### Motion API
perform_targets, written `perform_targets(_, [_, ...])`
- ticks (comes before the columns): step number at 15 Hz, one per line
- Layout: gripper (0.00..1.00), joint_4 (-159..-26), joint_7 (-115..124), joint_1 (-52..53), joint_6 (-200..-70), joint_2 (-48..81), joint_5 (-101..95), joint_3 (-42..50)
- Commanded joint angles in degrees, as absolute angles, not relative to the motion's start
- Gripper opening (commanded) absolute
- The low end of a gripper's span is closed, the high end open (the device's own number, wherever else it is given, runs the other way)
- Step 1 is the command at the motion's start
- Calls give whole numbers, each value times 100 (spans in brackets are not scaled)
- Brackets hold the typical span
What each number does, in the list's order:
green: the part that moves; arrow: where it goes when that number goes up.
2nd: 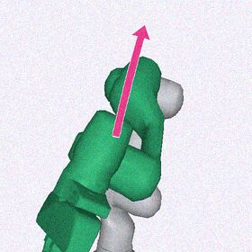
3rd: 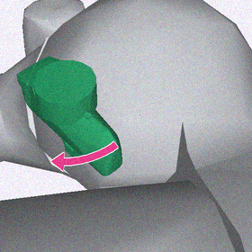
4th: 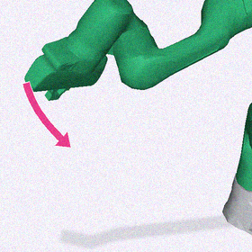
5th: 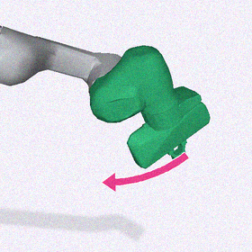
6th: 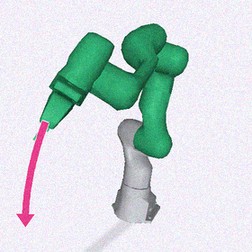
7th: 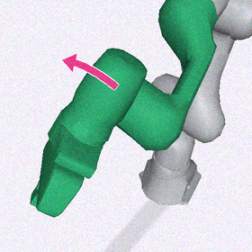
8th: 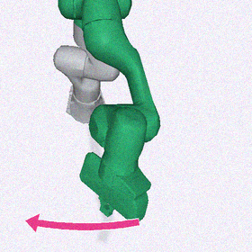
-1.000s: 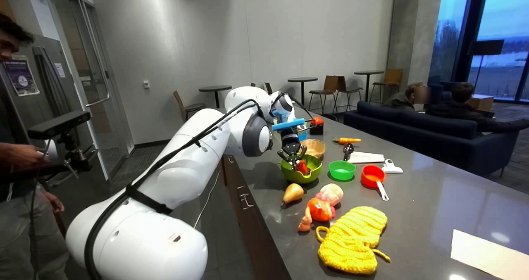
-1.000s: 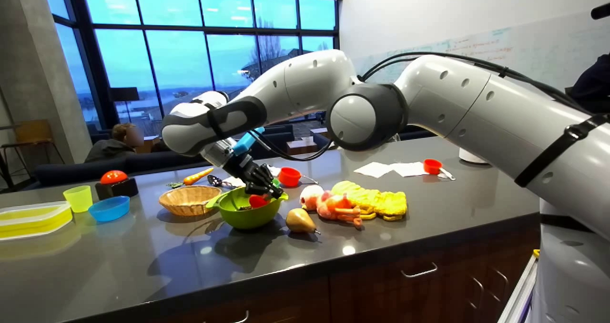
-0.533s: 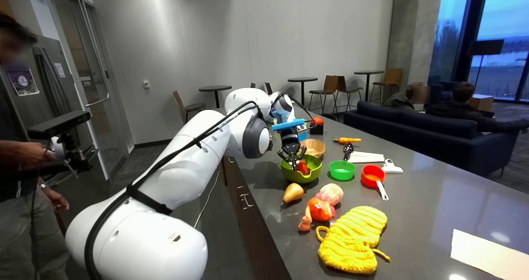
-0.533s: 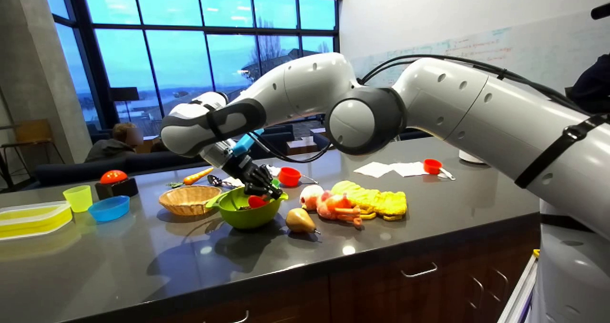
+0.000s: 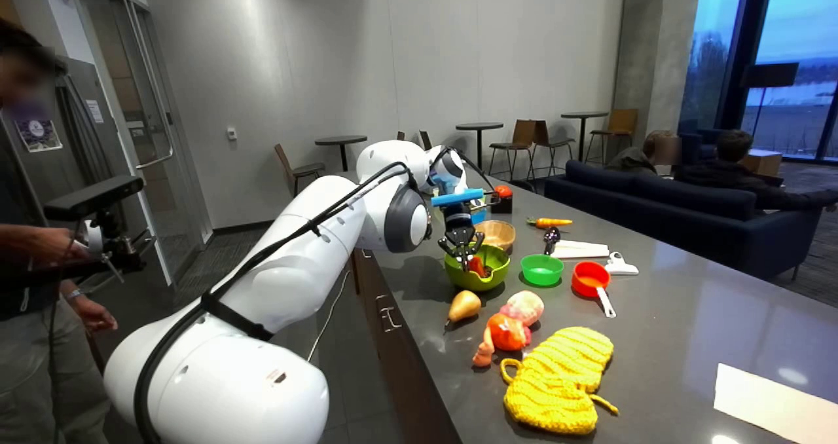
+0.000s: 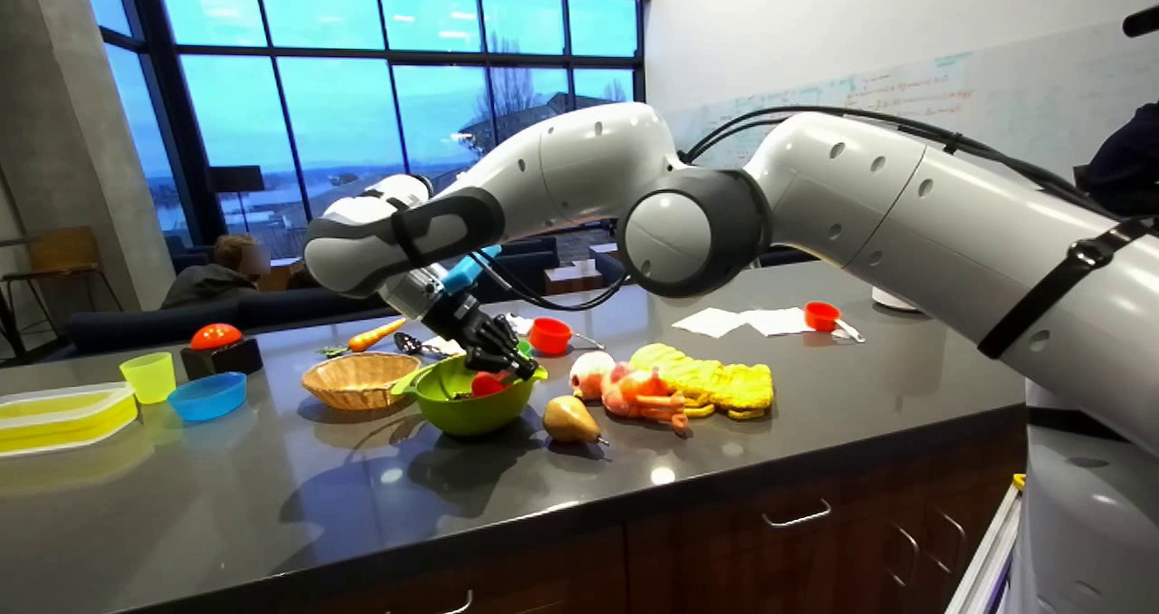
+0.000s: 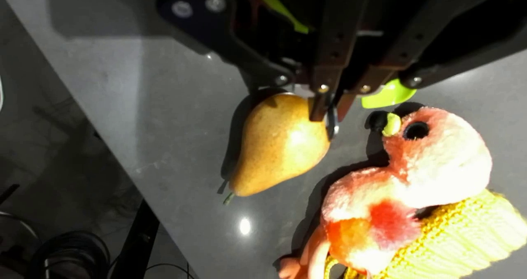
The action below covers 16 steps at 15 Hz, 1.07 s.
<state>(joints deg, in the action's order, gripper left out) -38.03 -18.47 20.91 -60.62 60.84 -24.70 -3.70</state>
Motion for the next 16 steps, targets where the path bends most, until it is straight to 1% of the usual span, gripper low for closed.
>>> perform_targets(1, [1,-3465,-2031,2069,-5656,6199,-2291,-443])
perform_targets(4, [1,-3330,-1985,1872,-5456,6219,-1629,-689])
perform_targets(10, [1,-3196,-1799,1712,-5728,6277,-1000,-812])
perform_targets(16, [1,-3220,-1707,1932,-6503,6285,-1529,-517])
